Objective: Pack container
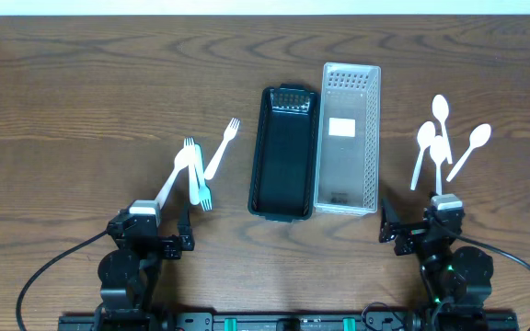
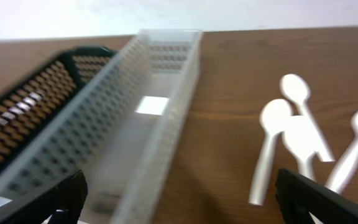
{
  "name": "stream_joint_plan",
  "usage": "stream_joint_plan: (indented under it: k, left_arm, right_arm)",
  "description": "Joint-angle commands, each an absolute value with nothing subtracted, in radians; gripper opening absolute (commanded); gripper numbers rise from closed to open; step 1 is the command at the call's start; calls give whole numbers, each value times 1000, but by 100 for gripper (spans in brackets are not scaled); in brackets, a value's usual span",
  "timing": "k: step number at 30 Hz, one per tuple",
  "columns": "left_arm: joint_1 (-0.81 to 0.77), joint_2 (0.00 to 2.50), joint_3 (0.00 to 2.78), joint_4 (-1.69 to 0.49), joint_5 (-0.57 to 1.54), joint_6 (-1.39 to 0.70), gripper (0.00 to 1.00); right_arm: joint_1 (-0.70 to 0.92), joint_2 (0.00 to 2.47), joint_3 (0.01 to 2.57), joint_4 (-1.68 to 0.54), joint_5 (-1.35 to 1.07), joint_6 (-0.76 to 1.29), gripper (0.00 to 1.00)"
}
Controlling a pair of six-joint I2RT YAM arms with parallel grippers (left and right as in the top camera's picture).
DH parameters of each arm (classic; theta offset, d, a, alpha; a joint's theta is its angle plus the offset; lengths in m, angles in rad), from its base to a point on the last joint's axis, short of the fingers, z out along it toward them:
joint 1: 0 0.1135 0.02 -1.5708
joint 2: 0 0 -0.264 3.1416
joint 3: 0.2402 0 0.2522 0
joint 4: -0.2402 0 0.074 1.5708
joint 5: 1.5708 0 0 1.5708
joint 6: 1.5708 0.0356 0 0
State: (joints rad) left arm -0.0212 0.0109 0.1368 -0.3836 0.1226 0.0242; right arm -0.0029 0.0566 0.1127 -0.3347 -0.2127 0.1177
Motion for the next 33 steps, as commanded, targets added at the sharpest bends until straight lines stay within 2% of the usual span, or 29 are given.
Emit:
stream_joint_plan:
  k: [1, 9, 15, 23, 26, 29, 33]
  left_arm:
    - [-17, 4, 122, -381, 150, -72, 98]
    - [-16, 147, 347, -408, 145, -118, 98]
    - [-16, 511, 618, -567, 146, -117, 98]
    - [-16, 1045, 944, -683, 146, -93, 98]
    - [-15, 1182, 1029, -714, 146, -63, 98]
    - [-6, 1281, 1089, -734, 146, -45, 98]
    - [28, 1340, 1102, -733, 146, -45, 98]
  right_arm:
    - [-2, 54, 112, -321, -304, 242, 99]
    - [-2, 307, 339, -369, -236, 208, 99]
    - [-4, 771, 700, -521, -133, 192, 99]
    - [-39, 1325, 1199, -754, -102, 23, 99]
    - [-56, 1432, 1264, -771, -93, -23, 99]
    - [-108, 1522, 1271, -778, -21, 60, 99]
    - [-203, 1647, 1270, -778, -51, 89, 99]
